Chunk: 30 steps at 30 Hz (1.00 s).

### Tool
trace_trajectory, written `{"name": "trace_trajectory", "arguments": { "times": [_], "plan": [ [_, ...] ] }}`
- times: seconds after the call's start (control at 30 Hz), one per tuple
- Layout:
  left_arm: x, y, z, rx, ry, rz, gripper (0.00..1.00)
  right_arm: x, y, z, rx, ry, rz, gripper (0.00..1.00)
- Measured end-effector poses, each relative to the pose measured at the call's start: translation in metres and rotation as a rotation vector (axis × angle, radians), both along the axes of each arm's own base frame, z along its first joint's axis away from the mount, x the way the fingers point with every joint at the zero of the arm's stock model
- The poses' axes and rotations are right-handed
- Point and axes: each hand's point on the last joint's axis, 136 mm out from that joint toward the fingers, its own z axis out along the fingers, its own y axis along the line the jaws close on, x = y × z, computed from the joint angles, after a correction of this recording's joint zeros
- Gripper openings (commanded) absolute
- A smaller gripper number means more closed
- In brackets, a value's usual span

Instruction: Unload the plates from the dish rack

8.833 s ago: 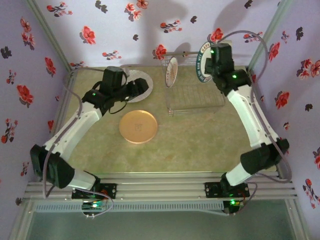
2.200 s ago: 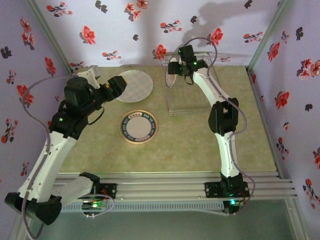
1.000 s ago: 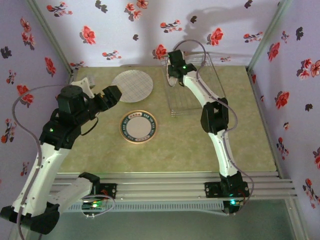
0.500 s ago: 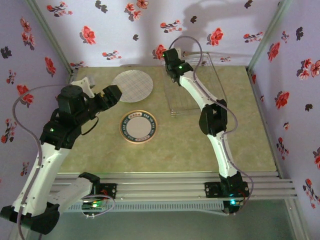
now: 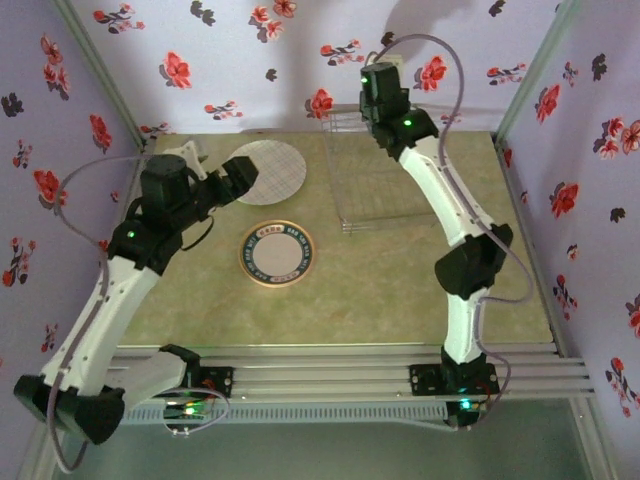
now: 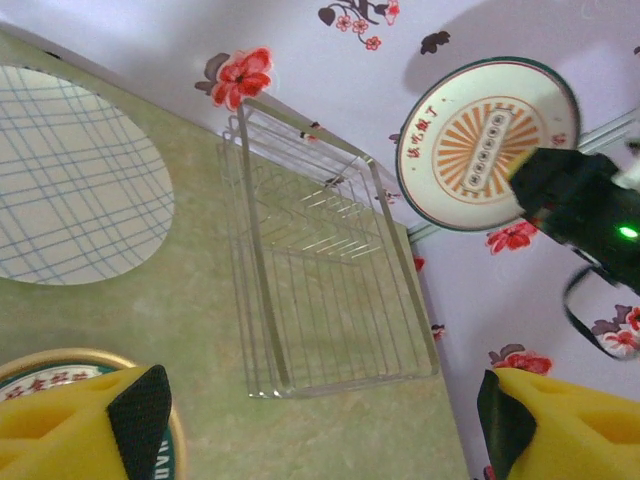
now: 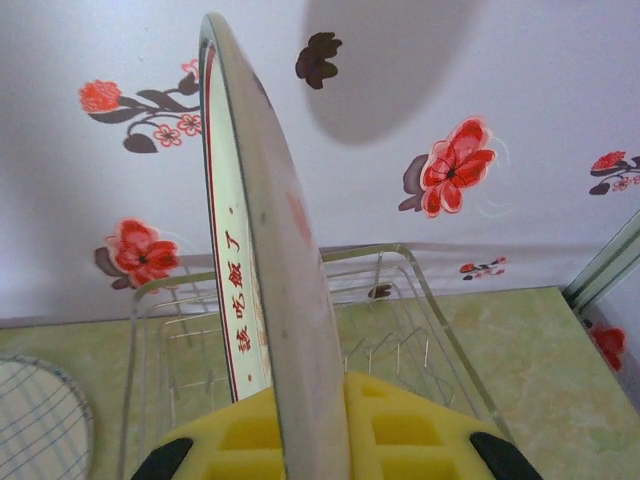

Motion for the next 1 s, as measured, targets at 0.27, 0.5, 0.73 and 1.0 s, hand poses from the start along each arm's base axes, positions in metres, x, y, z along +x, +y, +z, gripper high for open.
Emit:
{"name": "trace_trajectory", "arguments": {
  "times": [0.27, 0.5, 0.73, 1.0],
  "plan": [
    [0.039, -0.056, -0.028, -0.043, 0.092, -0.104, 0.83, -0.037, -0.031, 0.006, 0.362, 0.077, 0.131, 0.0],
    [0.065, -0.106, -0.023, -0.134, 0.114, -0.199, 0.81, -0.059, -0.014, -0.002, 0.67, 0.194, 0.266, 0.0],
    [0.081, -0.13, -0.03, -0.2, 0.165, -0.229, 0.69, -0.072, 0.018, -0.015, 0.904, 0.3, 0.361, 0.0],
    [0.084, -0.134, -0.034, -0.233, 0.193, -0.223, 0.66, -0.076, 0.035, -0.023, 1.087, 0.38, 0.409, 0.0]
  ]
}}
